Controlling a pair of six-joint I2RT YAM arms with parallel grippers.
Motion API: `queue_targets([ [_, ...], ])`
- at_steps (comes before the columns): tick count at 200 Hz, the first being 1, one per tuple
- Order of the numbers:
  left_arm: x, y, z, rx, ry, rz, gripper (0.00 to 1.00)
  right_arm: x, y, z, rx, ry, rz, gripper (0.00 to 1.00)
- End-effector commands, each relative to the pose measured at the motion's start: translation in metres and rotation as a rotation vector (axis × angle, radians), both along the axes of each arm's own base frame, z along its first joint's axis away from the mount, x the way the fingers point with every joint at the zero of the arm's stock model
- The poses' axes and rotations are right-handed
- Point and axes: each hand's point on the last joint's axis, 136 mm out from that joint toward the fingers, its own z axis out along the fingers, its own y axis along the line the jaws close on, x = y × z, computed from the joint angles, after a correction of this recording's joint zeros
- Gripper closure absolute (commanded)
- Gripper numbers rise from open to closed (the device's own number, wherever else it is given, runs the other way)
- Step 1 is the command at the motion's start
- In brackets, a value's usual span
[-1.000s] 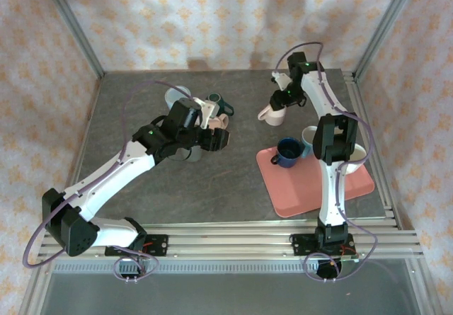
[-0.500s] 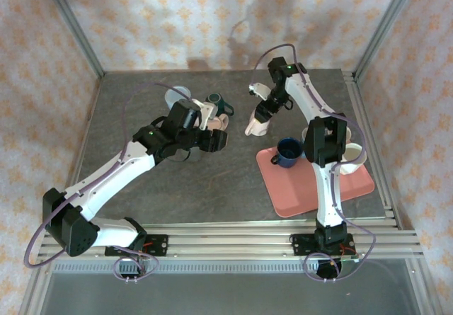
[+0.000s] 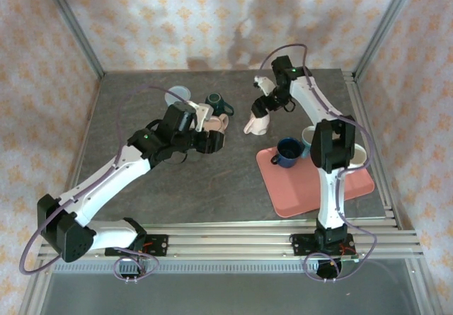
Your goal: Turn the mug right side up
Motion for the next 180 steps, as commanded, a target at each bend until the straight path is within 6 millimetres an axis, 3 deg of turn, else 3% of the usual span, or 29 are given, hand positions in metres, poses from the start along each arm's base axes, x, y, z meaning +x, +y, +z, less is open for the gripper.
queue_targets([
  [1, 0.0, 0.012, 0.012, -0.04, -0.023, 0.066, 0.32, 0.015, -0.016, 0.057, 0.111, -0.061, -0.412, 0.31],
  [19, -0.003, 0.018, 0.013, -0.064, -0.011, 0.099, 0.32, 0.001, -0.032, 0.055, 0.126, 0.024, -0.687, 0.35],
  [49, -0.007, 0.027, 0.016, -0.087, -0.002, 0.136, 0.31, -0.028, -0.017, 0.061, 0.191, 0.045, -0.93, 0.4],
  [75, -0.008, 0.035, 0.016, -0.097, 0.002, 0.176, 0.3, -0.049, -0.008, 0.052, 0.205, 0.057, -1.163, 0.44],
  [126, -0.011, 0.041, 0.014, -0.107, 0.031, 0.203, 0.3, -0.046, 0.03, 0.024, 0.123, 0.077, -1.271, 0.43],
  [180, -0.012, 0.048, 0.013, -0.109, 0.029, 0.217, 0.3, -0.033, 0.029, -0.01, 0.048, 0.091, -1.387, 0.46],
])
